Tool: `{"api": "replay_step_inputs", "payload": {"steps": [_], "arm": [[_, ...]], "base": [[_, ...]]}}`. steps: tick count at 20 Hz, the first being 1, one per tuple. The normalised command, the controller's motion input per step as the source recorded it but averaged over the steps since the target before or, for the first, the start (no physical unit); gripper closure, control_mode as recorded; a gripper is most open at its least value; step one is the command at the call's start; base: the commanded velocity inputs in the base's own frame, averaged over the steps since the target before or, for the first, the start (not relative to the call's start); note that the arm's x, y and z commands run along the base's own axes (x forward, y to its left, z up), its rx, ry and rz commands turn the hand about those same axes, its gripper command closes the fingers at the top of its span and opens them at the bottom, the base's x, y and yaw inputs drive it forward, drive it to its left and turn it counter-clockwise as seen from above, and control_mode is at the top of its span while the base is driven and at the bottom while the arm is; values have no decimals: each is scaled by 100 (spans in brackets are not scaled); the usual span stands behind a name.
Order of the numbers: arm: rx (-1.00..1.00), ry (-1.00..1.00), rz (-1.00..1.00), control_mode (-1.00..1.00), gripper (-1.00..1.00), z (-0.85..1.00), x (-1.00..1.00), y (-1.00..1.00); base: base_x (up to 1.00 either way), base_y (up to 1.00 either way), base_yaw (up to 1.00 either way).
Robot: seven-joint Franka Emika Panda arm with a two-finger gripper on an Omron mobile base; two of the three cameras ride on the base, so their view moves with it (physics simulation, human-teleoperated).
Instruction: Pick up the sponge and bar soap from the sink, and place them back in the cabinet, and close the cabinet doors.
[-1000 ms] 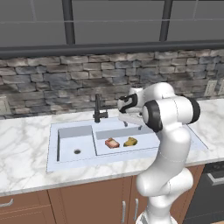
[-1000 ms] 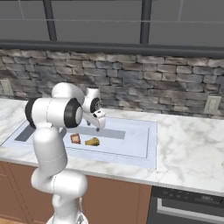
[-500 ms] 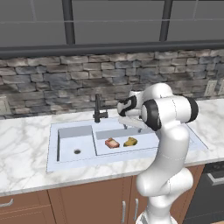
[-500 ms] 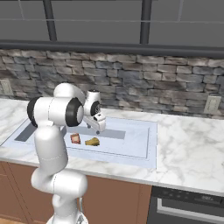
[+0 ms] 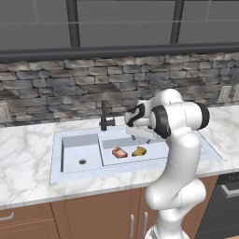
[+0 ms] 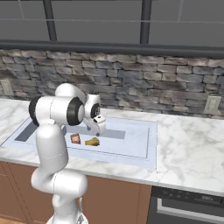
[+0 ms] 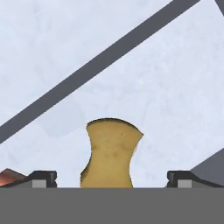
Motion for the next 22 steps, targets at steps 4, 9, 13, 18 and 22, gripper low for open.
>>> {"api": "replay_step_inputs", "payload": {"steps": [4,9,13,18,22], "arm": [[0,1,0,-100,-100,-13,0,3],[0,0,0,-100,-100,-13,0,2],[0,1,0,-100,-100,-12,0,0],[0,1,0,-100,-100,-11,0,0],[0,1,0,-100,-100,-14,0,0]], "base": [[0,0,0],[0,0,0],[0,0,0],[0,0,0],[0,0,0]]}}
